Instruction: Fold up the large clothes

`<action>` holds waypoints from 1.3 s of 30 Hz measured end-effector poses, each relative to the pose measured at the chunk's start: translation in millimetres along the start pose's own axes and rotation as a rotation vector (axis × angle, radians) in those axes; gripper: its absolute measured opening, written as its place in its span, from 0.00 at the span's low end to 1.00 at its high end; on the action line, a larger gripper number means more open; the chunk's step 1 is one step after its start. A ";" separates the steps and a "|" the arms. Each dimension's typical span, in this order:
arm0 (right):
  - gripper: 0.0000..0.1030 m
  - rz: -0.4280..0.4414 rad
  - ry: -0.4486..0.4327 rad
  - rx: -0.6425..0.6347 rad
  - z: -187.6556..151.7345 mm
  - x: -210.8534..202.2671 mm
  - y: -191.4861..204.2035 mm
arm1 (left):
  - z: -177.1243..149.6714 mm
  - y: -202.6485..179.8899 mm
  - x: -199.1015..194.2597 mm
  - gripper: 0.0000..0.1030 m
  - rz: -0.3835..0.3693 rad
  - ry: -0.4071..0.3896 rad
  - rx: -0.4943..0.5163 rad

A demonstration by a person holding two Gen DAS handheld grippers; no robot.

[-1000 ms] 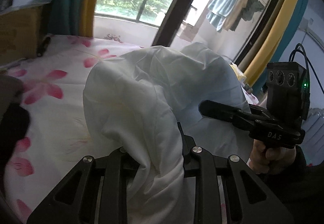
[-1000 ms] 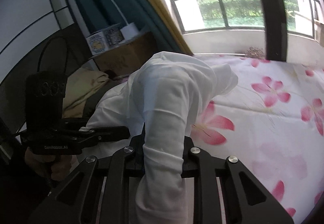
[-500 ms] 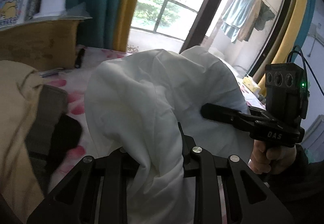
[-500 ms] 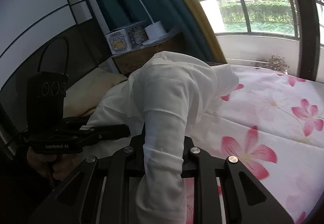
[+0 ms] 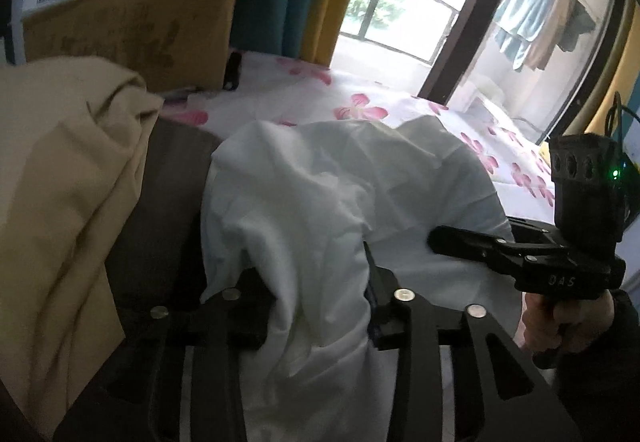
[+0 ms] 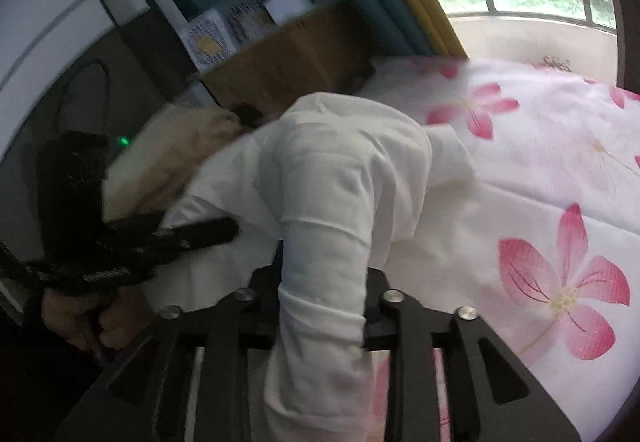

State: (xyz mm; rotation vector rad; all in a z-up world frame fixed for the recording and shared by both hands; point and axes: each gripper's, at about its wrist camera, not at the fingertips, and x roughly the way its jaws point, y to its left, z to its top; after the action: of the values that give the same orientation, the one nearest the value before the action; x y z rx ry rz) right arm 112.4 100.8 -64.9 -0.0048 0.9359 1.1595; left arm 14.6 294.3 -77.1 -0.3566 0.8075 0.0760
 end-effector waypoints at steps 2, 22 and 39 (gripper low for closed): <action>0.43 -0.012 0.016 0.015 -2.5 1.1 -6.3 | 0.3 1.9 -0.1 0.45 -0.001 0.005 -0.007; 0.56 -0.200 -0.050 0.051 5.0 -37.3 -31.3 | 16.6 2.9 -9.8 0.46 0.134 -0.031 0.013; 0.73 -0.206 -0.017 0.069 -2.2 -32.2 -38.3 | 11.3 4.5 -4.0 0.46 0.210 0.006 0.048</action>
State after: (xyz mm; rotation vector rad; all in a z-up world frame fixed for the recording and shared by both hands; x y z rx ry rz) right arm 138.2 57.9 -63.2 -0.0349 0.9366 0.9357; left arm 18.8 302.6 -68.3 -0.2257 0.8491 0.2518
